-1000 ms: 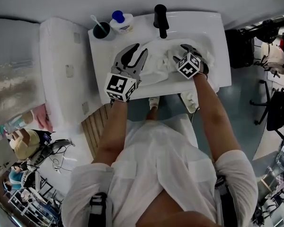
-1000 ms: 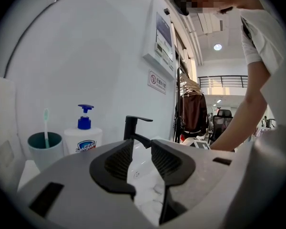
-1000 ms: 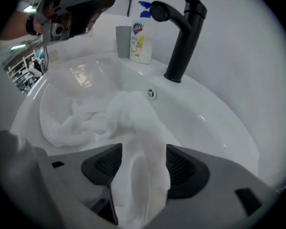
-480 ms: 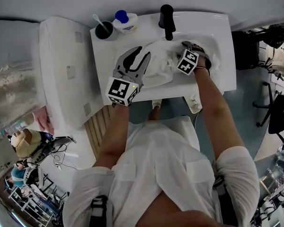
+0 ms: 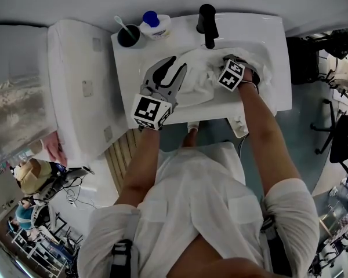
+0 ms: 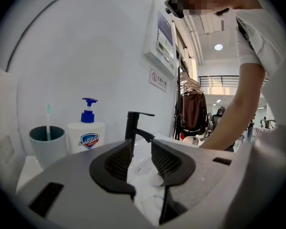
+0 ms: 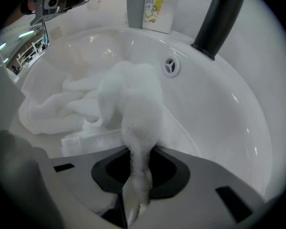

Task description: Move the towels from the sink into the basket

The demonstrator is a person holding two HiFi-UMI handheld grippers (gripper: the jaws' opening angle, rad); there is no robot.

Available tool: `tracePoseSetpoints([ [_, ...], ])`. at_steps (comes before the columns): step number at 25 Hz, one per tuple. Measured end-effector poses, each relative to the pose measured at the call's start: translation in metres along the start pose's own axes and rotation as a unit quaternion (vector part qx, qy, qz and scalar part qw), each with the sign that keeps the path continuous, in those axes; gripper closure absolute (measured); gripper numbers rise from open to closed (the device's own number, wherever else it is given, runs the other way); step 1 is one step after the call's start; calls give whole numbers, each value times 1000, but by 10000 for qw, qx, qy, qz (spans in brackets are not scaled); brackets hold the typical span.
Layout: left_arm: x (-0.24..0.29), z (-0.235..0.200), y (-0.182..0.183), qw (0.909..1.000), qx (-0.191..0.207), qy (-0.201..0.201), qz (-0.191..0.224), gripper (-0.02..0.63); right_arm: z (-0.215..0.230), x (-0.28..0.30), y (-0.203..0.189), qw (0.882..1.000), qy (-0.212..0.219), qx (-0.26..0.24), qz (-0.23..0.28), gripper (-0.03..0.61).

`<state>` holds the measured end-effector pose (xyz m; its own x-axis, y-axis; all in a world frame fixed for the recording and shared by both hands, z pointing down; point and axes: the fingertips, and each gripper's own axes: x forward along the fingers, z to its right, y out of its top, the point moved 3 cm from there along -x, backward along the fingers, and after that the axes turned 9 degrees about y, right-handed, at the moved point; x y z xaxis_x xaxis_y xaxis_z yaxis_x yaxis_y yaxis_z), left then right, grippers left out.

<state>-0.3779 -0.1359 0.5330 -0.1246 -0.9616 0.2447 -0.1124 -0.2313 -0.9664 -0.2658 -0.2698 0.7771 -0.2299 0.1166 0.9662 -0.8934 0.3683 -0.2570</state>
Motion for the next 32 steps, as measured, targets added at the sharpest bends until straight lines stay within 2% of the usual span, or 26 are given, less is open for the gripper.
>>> tracePoseSetpoints([
  [4, -1, 2, 4, 10000, 26, -57, 20, 492, -5, -1, 0, 9996, -261, 69, -114, 493],
  [7, -2, 3, 7, 9999, 59, -72, 41, 492, -7, -9, 1, 9990, -426, 96, -14, 499],
  [12, -3, 10, 16, 9998, 98, -129, 98, 492, -12, -39, 6, 9964, -733, 191, 373, 502],
  [16, -3, 21, 26, 9995, 146, -228, 188, 492, -16, -67, 6, 9894, -1083, 501, 823, 502],
  [25, -1, 52, 54, 9976, 288, -454, 430, 492, -25, -144, -3, 9533, -1864, 1384, 1932, 503],
  [32, 2, 82, 74, 9953, 384, -652, 605, 492, -32, -210, -23, 9143, -2432, 1850, 2659, 503],
])
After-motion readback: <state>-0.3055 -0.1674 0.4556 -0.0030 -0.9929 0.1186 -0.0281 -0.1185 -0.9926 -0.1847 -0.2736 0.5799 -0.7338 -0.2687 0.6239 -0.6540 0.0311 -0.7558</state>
